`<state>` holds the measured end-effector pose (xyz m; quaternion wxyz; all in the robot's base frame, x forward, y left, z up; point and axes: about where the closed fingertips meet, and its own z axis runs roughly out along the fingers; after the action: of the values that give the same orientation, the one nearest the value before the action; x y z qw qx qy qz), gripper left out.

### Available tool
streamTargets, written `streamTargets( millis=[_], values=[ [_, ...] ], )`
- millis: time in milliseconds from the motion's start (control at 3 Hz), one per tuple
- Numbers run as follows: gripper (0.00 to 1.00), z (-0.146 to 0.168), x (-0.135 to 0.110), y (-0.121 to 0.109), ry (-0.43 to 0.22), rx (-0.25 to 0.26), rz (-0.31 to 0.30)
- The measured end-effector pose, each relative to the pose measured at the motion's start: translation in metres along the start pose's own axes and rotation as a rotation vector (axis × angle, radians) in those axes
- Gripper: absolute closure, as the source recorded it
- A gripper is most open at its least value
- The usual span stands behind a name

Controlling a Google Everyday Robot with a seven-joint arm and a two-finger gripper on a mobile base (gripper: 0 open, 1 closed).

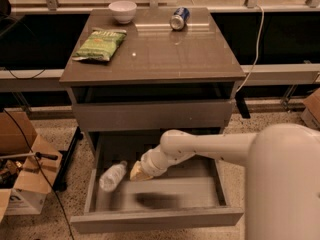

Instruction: Pick blue plastic bottle from middle drawer and place on counter

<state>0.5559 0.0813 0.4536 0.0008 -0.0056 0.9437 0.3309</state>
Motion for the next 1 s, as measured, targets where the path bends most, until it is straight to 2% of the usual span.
streamTargets(
  millis=[333, 667, 1000],
  values=[
    [1.00, -0.041, 0.018, 0.018, -0.081, -0.133, -0.077],
    [0.73, -0.107, 0.020, -0.021, -0.205, -0.180, -0.053],
    [0.50, -0.118, 0.013, -0.029, -0.225, -0.188, -0.053]
  ],
)
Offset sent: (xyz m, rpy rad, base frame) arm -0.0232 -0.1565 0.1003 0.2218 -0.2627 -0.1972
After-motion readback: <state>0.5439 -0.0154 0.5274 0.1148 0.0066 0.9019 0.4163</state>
